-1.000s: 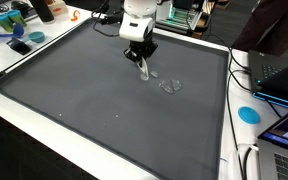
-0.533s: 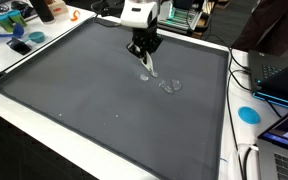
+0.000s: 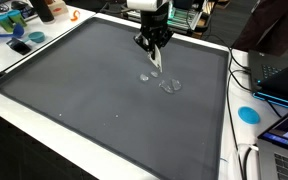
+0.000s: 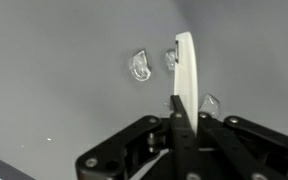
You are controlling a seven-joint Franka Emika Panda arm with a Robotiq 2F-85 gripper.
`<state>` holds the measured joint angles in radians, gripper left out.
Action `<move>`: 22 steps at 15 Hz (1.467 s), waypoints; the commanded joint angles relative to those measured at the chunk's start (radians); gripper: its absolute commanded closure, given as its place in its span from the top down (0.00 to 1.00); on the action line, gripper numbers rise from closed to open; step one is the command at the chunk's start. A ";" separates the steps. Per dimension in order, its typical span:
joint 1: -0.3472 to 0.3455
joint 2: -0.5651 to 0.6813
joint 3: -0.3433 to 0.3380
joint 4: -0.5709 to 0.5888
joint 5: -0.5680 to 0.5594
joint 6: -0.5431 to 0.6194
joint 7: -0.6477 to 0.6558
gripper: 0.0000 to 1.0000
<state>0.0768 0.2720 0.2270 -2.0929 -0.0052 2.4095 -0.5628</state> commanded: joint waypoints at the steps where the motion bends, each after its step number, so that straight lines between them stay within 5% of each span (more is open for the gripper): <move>1: -0.001 -0.032 0.022 0.001 0.065 -0.069 -0.014 0.01; 10: 0.011 -0.021 0.012 0.007 0.042 -0.048 0.007 0.04; 22: 0.212 0.065 0.010 0.295 -0.211 -0.347 0.390 0.01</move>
<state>0.2414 0.2844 0.2475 -1.8801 -0.1501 2.1303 -0.2728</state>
